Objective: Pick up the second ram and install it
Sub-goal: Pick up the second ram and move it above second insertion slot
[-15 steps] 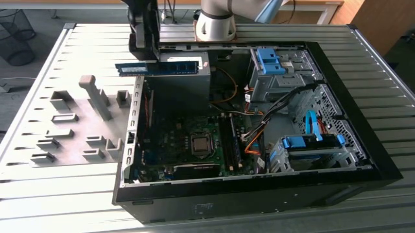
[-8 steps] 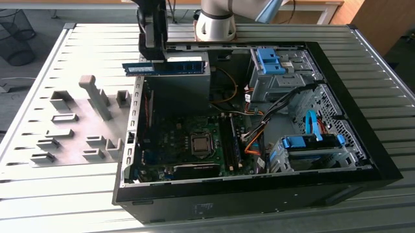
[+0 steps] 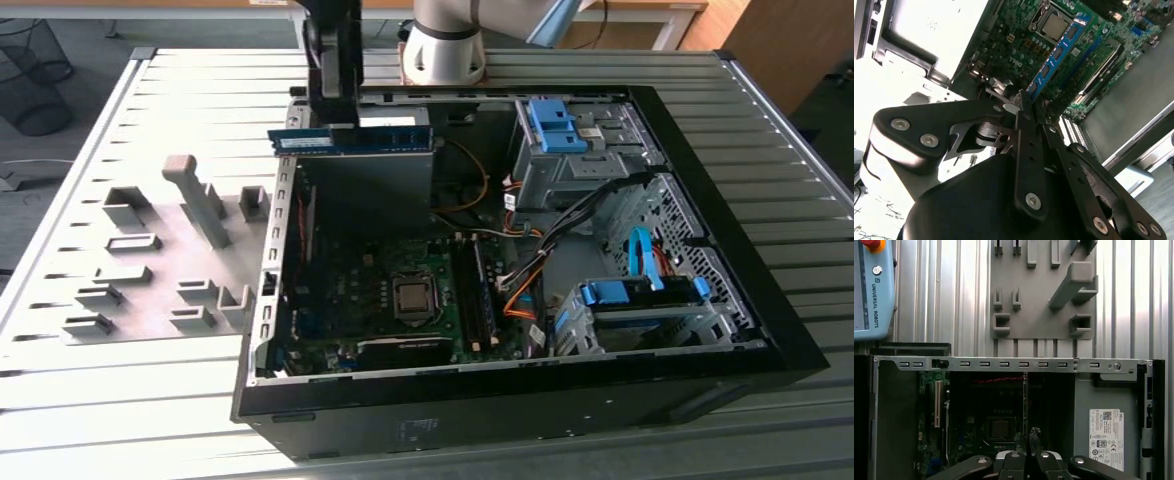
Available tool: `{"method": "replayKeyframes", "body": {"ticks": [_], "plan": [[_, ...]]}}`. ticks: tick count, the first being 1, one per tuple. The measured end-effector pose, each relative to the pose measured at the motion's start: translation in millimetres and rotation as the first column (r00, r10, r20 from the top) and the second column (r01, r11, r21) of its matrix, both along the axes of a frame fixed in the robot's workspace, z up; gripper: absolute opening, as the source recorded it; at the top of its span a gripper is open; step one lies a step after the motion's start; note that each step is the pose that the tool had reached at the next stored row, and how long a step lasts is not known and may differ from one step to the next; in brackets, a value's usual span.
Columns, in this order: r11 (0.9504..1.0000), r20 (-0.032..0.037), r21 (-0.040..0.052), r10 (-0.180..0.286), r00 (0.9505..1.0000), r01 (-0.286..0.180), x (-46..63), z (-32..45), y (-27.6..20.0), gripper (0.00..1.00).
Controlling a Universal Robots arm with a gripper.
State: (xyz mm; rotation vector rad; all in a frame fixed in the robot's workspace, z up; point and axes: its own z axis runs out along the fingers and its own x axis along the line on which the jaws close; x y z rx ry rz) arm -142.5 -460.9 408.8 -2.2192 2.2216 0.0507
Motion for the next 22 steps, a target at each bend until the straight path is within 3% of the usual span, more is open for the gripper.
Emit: {"method": "replayKeyframes", "body": {"ticks": [22], "plan": [[1.0000, 0.0000, 0.0000, 0.000, 1.0000, 0.000, 52.0, 0.0, 0.0, 0.14]]}}
